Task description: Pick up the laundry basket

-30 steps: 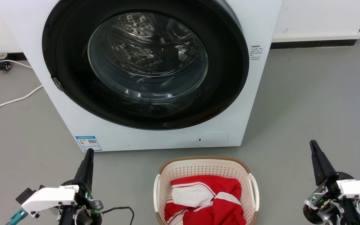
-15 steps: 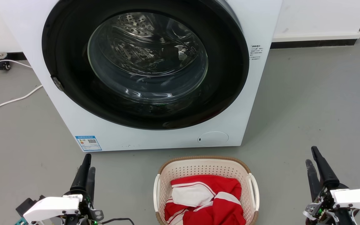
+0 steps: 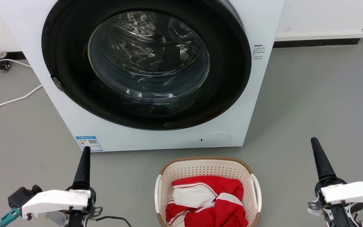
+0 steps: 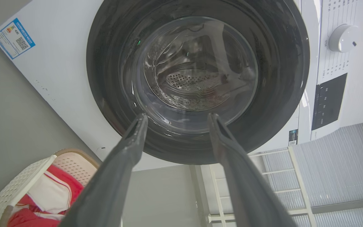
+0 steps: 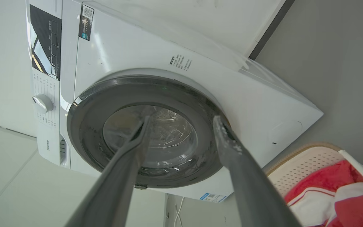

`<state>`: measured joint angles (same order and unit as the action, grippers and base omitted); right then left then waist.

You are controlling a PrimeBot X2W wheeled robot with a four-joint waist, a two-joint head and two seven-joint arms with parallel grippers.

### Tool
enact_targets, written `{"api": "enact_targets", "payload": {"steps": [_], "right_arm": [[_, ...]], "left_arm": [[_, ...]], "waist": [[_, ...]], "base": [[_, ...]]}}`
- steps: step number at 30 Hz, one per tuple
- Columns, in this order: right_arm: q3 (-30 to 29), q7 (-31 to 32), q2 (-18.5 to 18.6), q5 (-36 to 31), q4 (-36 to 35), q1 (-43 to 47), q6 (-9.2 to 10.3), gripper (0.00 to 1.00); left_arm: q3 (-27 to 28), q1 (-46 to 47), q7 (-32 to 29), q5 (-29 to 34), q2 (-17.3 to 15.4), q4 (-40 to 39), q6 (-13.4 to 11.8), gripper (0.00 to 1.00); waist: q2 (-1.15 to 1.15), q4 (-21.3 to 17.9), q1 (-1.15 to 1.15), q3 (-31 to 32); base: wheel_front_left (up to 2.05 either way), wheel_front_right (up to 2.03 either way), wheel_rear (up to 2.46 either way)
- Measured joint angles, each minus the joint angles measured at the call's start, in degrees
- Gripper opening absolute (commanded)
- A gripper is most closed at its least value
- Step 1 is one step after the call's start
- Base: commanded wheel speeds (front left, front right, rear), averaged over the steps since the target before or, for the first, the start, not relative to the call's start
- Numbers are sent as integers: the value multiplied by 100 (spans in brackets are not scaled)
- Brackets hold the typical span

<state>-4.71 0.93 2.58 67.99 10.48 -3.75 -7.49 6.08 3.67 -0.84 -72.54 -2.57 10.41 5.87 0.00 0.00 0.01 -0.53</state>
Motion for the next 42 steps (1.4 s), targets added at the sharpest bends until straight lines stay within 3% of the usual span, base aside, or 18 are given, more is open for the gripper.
{"api": "enact_targets", "payload": {"steps": [16,42], "right_arm": [[227,-355,1,-1779,-391,71,0,100],[322,-817,3,-3968,-695,201,0,100]], "left_arm": [[-211,-57,353,1642,-2,-428,-167,100],[-348,-203,811,3604,-10,-811,-134,100]], "waist": [[0,12,0,-19],[0,43,0,-49]], "base": [[0,0,0],[0,0,0]]}}
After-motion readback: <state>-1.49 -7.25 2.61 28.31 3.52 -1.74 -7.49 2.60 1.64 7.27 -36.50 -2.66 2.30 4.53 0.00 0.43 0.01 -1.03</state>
